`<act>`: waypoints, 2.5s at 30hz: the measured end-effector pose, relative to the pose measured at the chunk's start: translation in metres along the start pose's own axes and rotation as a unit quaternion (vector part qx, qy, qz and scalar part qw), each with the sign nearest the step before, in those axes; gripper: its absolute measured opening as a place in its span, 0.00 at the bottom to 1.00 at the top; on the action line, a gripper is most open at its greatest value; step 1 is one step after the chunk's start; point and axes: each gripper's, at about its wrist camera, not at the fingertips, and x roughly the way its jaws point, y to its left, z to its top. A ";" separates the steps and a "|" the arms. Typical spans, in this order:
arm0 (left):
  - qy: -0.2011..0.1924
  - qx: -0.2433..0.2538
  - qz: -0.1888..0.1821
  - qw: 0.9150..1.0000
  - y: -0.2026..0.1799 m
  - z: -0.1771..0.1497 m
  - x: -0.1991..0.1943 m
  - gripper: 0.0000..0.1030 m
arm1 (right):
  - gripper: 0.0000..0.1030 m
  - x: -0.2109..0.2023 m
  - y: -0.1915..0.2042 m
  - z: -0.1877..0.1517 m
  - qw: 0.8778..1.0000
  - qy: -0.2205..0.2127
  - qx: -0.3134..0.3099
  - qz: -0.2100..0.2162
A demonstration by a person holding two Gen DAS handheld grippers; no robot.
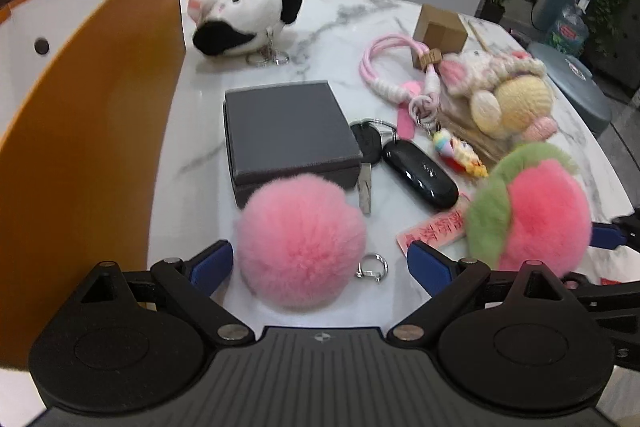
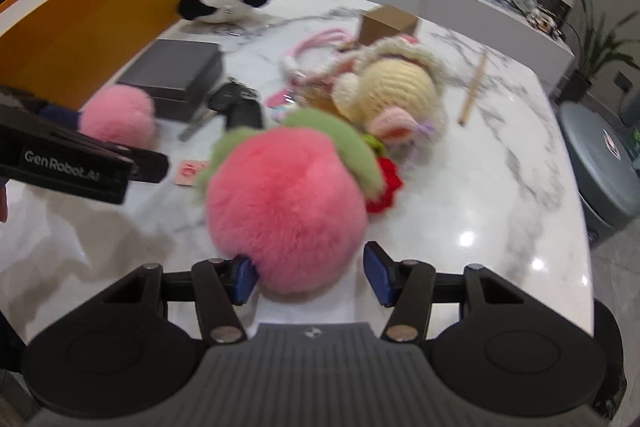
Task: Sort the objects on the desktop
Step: 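Move the left tool toward the pink pompom while the right tool approaches the pink-green pompom, then close the left tool on the pink pompom while the right tool grasps the pink-green pompom, then lift both pompoms and carry them over the white storage box with both tools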
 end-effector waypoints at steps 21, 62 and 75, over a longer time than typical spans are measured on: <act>-0.072 0.045 0.025 0.996 -0.007 -0.017 0.007 1.00 | 0.71 -0.004 0.006 0.005 0.997 -0.074 0.036 0.013; -0.058 0.087 -0.022 0.994 -0.006 -0.015 -0.008 0.28 | 0.41 0.013 0.011 0.011 0.997 -0.053 0.049 0.035; -0.055 0.091 -0.023 0.994 -0.007 -0.016 -0.009 0.28 | 0.46 0.012 0.031 0.029 0.994 -0.105 0.005 0.004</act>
